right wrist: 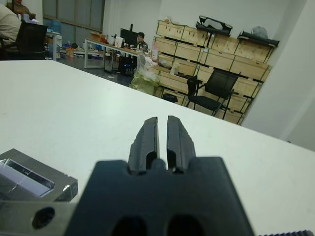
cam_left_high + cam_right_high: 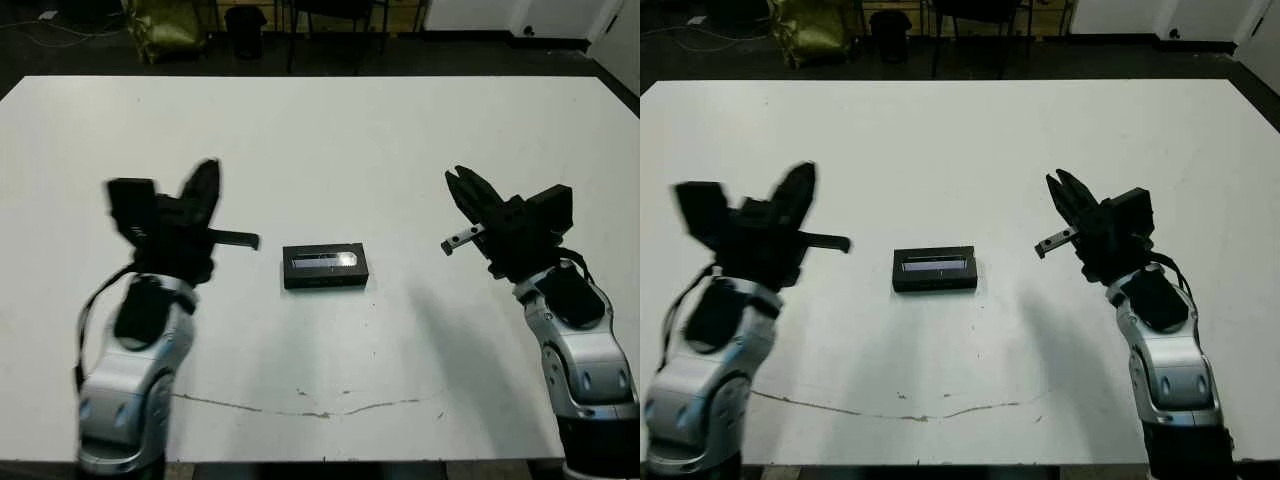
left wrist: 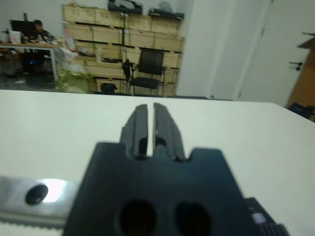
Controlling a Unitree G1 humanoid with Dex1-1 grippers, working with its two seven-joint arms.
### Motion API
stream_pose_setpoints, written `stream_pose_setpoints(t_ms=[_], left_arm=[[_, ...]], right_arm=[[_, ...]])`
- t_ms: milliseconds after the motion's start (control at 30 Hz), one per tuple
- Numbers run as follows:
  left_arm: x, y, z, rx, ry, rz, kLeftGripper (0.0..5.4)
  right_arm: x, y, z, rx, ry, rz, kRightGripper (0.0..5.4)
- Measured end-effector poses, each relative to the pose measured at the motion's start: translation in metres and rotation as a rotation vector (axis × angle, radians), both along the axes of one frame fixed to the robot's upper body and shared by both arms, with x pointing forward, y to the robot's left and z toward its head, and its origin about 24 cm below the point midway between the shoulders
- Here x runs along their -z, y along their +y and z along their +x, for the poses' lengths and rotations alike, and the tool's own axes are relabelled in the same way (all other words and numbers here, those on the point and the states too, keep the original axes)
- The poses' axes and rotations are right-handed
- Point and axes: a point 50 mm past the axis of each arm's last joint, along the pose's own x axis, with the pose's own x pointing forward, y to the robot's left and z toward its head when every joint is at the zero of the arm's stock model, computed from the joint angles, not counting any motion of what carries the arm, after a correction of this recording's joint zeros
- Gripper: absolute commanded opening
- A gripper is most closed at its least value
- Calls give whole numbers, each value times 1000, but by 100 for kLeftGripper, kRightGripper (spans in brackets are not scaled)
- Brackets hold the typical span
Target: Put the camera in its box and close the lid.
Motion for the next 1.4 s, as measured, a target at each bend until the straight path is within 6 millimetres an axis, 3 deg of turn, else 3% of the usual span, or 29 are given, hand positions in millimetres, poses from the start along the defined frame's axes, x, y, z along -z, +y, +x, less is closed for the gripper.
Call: stream_pose_setpoints(t_ms=[400,600,800,1400], left_arm=[[33,22,-24,-27,28,-147,2],[54,18,-34,-41,-9,-149,2],[71,13,-38,-101,-64,-38,2],[78,9,-36,-121,-30,-28,2]], right_arm=[[25,11,-33,94,62,76,0],[42,20,-44,123,-17,69,0],[52,24,-46,144,-47,70,0],[47,30,-45,142,-66,56,0]])
